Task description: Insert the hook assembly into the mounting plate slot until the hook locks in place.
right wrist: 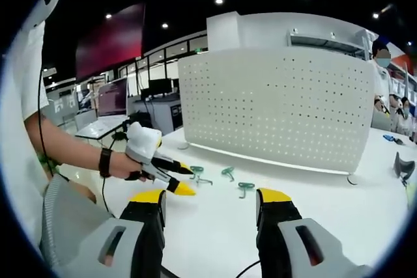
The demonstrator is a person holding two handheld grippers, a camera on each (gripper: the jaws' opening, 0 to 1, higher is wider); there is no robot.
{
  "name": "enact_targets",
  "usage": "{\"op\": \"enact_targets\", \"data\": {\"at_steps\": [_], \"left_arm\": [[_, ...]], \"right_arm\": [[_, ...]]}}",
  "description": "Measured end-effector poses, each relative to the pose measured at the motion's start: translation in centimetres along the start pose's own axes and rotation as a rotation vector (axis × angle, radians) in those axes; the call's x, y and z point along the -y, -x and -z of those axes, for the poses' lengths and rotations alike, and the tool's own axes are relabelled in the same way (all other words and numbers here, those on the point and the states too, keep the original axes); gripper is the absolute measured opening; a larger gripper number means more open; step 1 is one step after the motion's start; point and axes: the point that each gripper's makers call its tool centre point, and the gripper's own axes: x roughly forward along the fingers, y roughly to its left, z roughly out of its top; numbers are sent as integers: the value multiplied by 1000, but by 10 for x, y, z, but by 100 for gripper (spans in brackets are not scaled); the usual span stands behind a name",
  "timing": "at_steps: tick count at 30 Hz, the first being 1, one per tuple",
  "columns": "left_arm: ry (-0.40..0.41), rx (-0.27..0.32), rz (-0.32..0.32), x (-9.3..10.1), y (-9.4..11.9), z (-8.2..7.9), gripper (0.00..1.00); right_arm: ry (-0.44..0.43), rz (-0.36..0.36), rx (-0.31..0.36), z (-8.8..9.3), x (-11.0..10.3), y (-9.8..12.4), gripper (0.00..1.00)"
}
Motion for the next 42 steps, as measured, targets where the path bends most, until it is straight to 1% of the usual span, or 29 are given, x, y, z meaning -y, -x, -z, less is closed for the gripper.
{"op": "enact_targets", "data": {"at_steps": [3, 5, 7, 10, 14, 16, 20, 26, 33, 35, 38, 42], "left_arm": [[4, 5, -7, -4, -3, -1, 52], [3, 1, -16, -7, -4, -2, 52], [3, 2, -24, -12, -7, -1, 51], [10, -2, -31, -17, -10, 1, 48], [0, -13, -26, -17, -13, 3, 47], [2, -10, -18, -17, -14, 3, 46], [-10, -7, -15, -19, -20, 3, 45], [-18, -4, -6, -18, -22, 0, 44], [-27, -8, 2, -20, -28, 3, 41], [-35, -5, 0, -20, -28, 2, 38], [-29, -7, -1, -20, -27, 2, 32], [-21, -8, 1, -18, -26, 3, 32]], "right_arm": [[2, 4, -8, 2, 1, 1, 57], [-3, 8, -12, 4, 1, 1, 57], [-7, 11, -11, 4, 2, 2, 56], [0, 10, -27, 6, 3, 2, 56], [-7, 15, -22, 5, 5, 2, 56], [-8, 17, -32, 7, 6, 3, 56], [-13, 22, -33, 8, 8, 3, 56], [-15, 26, -36, 8, 11, 2, 56], [-21, 31, -35, 10, 9, 3, 56], [-24, 32, -35, 11, 10, 3, 56], [-24, 35, -34, 10, 11, 3, 56], [-21, 30, -29, 8, 11, 2, 55]]}}
